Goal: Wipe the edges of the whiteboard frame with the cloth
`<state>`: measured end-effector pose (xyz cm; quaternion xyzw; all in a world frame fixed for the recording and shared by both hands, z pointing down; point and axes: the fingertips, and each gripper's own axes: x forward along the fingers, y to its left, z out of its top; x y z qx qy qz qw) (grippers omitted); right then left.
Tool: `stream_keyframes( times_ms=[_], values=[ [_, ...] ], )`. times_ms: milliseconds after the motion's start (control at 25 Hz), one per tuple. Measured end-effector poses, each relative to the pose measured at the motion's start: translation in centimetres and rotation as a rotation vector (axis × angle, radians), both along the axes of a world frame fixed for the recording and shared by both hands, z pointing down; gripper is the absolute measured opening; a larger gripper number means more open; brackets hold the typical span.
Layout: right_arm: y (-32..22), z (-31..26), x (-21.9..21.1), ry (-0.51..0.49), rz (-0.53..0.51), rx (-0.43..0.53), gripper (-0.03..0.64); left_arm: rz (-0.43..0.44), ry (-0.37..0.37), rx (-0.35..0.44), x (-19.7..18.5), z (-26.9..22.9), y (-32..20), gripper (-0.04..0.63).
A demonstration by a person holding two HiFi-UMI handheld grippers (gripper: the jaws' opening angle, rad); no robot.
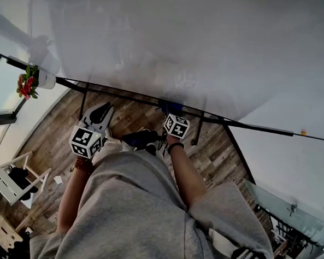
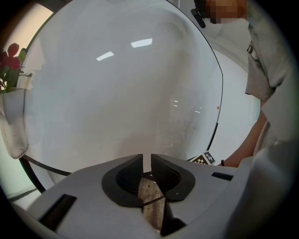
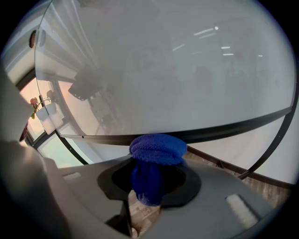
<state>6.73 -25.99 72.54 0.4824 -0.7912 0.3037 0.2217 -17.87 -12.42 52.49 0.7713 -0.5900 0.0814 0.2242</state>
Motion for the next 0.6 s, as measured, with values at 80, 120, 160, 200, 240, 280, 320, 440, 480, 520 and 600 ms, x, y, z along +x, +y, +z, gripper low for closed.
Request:
stream_keyframes(
  times_ms=[80, 120, 160, 200, 240, 280, 320, 440, 480, 520, 600],
  values=[
    [0.1, 0.0, -0.6, -0.004, -0.003, -0.001, 0.133, -0.005, 0.0, 0.0, -0.4, 0.0, 0.2, 0.06],
    [0.2, 0.0, -0.9, -0.007, -0.007, -0.002, 0.133, -0.007, 0.001, -0.001, -0.6, 0.0, 0.3, 0.061],
    [0.3, -0.1, -1.2, -0.01, -0.012, -0.002, 0.133, -0.009, 0.001, -0.002, -0.8, 0.1, 0.5, 0.061],
    [0.4, -0.1, -1.6, -0.012, -0.017, -0.003, 0.133, -0.012, 0.001, -0.002, -0.9, 0.2, 0.6, 0.061],
    [0.4, 0.0, -1.8, -0.014, -0.019, -0.004, 0.133, -0.014, 0.002, -0.003, -1.0, 0.3, 0.7, 0.061],
    [0.5, 0.1, -2.1, -0.015, -0.019, -0.007, 0.133, -0.017, 0.004, -0.002, -1.1, 0.4, 0.8, 0.06],
    [0.6, 0.1, -2.3, -0.015, -0.02, -0.01, 0.133, -0.02, 0.005, -0.001, -1.3, 0.5, 0.9, 0.061],
    [0.7, 0.2, -3.2, -0.017, -0.024, -0.013, 0.133, -0.026, 0.007, 0.005, -1.9, 0.4, 0.9, 0.061],
    [0.7, 0.2, -3.5, -0.019, -0.024, -0.014, 0.133, -0.026, 0.008, 0.008, -2.1, 0.4, 0.9, 0.06],
    [0.8, 0.2, -3.7, -0.02, -0.022, -0.016, 0.133, -0.026, 0.008, 0.009, -2.2, 0.4, 0.9, 0.061],
    [0.9, 0.3, -4.1, -0.021, -0.022, -0.02, 0.133, -0.025, 0.01, 0.011, -2.4, 0.4, 0.9, 0.061]
  ],
)
